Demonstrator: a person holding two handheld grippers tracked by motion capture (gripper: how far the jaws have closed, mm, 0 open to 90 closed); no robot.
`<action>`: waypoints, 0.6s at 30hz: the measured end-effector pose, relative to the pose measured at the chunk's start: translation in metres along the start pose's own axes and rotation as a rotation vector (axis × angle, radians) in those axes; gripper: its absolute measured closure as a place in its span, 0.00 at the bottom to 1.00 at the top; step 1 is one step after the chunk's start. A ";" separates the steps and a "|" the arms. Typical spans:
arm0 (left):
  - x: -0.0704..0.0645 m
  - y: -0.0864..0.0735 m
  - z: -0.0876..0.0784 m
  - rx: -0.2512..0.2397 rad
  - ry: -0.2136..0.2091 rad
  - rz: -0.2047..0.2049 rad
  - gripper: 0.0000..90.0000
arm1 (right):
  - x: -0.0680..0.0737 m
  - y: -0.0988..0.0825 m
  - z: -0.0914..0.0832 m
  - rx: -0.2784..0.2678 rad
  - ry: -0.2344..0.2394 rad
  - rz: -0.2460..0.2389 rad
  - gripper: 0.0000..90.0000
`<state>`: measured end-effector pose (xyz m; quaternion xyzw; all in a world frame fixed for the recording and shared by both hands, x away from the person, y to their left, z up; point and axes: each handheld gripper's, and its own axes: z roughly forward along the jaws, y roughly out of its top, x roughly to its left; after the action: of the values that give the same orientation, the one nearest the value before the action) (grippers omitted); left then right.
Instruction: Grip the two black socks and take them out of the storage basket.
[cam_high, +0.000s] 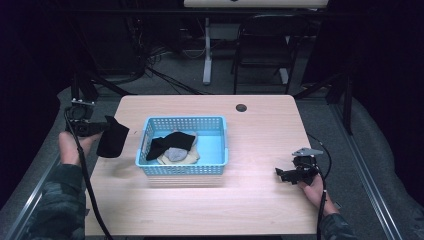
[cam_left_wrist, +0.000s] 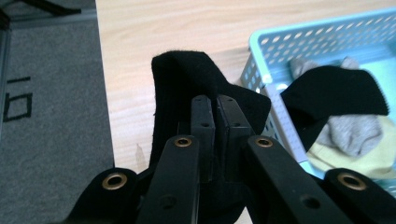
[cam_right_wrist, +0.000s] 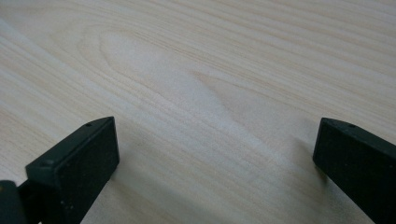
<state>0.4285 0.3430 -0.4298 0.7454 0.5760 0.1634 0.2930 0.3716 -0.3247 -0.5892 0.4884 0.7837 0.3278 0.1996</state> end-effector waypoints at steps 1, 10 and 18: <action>0.001 -0.001 0.002 0.005 -0.001 -0.004 0.96 | 0.000 0.000 0.000 0.000 0.000 0.000 0.00; 0.001 -0.010 0.032 0.070 -0.026 -0.005 0.96 | 0.000 0.000 0.000 0.000 -0.001 0.000 0.00; 0.003 -0.015 0.057 0.094 -0.036 -0.042 0.96 | 0.000 0.000 0.000 0.000 -0.001 0.001 0.00</action>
<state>0.4507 0.3343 -0.4837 0.7490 0.5932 0.1165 0.2711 0.3715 -0.3247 -0.5891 0.4889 0.7835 0.3276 0.1996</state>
